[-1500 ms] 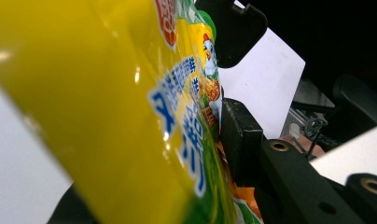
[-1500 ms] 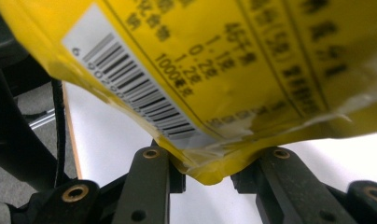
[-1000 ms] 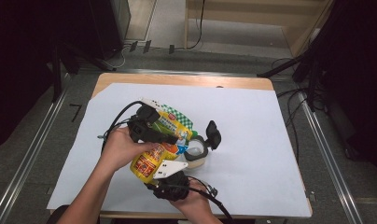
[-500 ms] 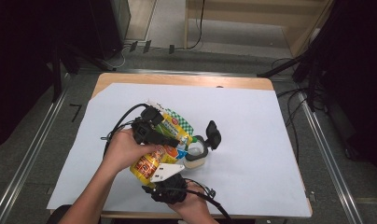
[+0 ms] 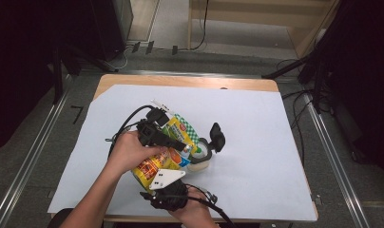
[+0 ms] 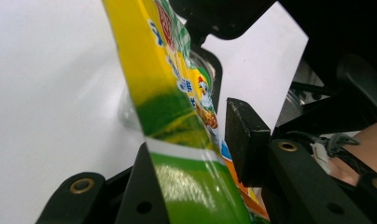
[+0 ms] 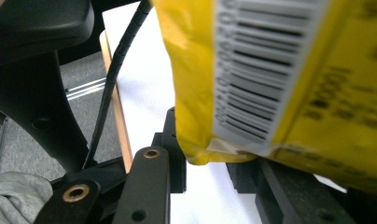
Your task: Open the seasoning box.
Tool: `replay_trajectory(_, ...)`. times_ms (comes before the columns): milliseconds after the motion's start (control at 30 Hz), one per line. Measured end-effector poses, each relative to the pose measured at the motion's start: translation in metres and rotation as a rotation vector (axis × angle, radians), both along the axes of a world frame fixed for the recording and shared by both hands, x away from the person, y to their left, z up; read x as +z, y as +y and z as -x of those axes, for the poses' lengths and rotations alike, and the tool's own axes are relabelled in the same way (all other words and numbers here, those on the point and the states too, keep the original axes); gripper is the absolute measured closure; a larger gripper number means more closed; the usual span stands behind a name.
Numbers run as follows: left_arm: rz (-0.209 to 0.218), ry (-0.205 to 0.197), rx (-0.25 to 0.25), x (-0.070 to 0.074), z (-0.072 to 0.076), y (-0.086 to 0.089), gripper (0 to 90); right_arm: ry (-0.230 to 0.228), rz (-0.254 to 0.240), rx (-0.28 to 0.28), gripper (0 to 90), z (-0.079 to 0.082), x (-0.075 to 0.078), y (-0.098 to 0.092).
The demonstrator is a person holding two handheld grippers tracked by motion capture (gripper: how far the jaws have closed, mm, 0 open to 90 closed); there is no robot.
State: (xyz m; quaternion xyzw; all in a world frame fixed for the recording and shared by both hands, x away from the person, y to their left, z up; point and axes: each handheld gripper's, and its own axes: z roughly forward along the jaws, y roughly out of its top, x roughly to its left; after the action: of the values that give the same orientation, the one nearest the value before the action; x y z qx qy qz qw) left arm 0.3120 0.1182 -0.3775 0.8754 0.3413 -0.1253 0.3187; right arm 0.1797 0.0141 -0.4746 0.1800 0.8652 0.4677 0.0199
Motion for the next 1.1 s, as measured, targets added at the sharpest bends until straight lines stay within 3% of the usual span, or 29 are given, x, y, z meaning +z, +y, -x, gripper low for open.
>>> replay_trajectory(333,-0.031,0.017,0.05,0.004,-0.004,-0.003,77.2,0.023,-0.021,-0.015,68.4,-0.003,0.001,0.001)
replay_trajectory(433,-0.04,0.019,0.052,0.007,-0.005,-0.004,77.9,0.0,-0.026,-0.022,69.1,-0.003,0.003,0.001)
replay_trajectory(600,-0.054,0.021,0.043,0.007,-0.007,-0.01,76.3,0.01,-0.034,-0.027,72.5,-0.005,0.005,-0.002)
replay_trajectory(800,-0.025,0.022,0.038,0.009,-0.007,-0.006,72.8,0.02,-0.06,-0.006,72.5,-0.003,0.009,-0.003)
replay_trajectory(1100,0.011,0.072,0.038,0.008,-0.003,-0.003,67.5,0.038,-0.069,-0.014,72.9,-0.005,0.01,-0.005)
